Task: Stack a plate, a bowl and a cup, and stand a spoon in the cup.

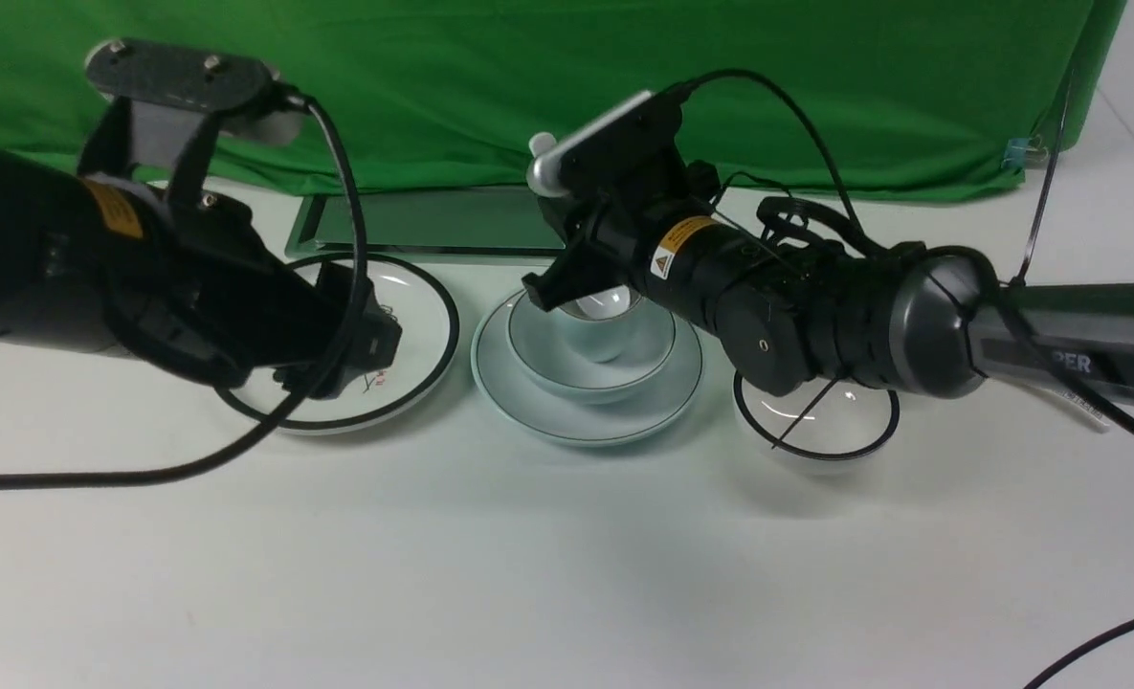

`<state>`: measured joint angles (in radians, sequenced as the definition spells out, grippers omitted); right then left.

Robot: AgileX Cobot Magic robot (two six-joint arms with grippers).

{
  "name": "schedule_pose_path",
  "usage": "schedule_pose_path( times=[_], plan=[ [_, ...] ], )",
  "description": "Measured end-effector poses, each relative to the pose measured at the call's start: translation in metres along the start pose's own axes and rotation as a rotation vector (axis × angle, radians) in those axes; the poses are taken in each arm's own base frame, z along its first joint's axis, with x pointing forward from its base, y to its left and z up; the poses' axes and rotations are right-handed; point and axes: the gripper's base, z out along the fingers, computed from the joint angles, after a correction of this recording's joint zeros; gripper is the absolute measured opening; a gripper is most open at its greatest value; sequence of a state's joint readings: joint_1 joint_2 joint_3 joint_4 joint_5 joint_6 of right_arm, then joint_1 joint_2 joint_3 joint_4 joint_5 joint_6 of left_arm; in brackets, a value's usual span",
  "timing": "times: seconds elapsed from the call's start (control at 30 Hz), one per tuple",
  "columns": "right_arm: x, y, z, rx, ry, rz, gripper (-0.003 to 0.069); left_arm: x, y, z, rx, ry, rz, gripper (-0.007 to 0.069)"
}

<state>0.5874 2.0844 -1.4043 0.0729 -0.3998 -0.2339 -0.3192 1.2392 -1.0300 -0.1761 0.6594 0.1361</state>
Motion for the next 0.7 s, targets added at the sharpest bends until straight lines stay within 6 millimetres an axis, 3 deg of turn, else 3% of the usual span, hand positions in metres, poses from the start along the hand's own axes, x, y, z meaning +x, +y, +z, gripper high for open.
schedule_pose_path(
  times=[0.1,0.2,0.3,0.37,0.47,0.53,0.57,0.6,0.63,0.67,0.7],
  plan=[
    [0.003,0.001,0.0,-0.008,0.032,0.0,0.0195,0.0,0.0,0.001,0.0,0.003,0.0,0.0579],
    [0.001,0.0,-0.001,-0.009,0.037,0.0,0.0269,0.0,0.0,0.001,-0.001,0.0,0.002,0.0579],
    [-0.013,-0.004,-0.011,-0.007,0.033,0.0,0.036,0.001,0.0,0.0,0.002,0.013,0.01,0.0579],
    [-0.027,-0.007,-0.021,-0.003,0.022,0.0,0.0375,0.002,0.0,-0.001,0.001,0.017,0.014,0.0579],
    [-0.072,-0.018,-0.058,0.004,-0.002,0.0,0.0325,0.001,0.0,-0.016,-0.02,-0.016,0.021,0.0536],
    [-0.098,-0.025,-0.085,0.008,-0.016,0.0,0.0238,0.002,0.001,-0.035,-0.047,-0.054,0.022,0.0479],
    [-0.118,-0.03,-0.108,0.014,-0.035,0.0,0.018,0.005,0.002,-0.048,-0.076,-0.078,0.029,0.0428],
    [-0.12,-0.03,-0.112,0.014,-0.036,0.0,0.017,0.006,0.002,-0.05,-0.076,-0.084,0.026,0.0418],
    [-0.135,-0.034,-0.136,0.019,-0.054,-0.001,0.0108,0.013,0.003,-0.066,-0.108,-0.119,0.029,0.0344],
    [-0.138,-0.035,-0.143,0.021,-0.062,-0.001,0.0092,0.015,0.003,-0.07,-0.118,-0.129,0.03,0.032],
    [-0.145,-0.036,-0.17,0.028,-0.088,-0.002,0.0036,0.031,0.004,-0.088,-0.148,-0.169,0.019,0.0211]
  ],
)
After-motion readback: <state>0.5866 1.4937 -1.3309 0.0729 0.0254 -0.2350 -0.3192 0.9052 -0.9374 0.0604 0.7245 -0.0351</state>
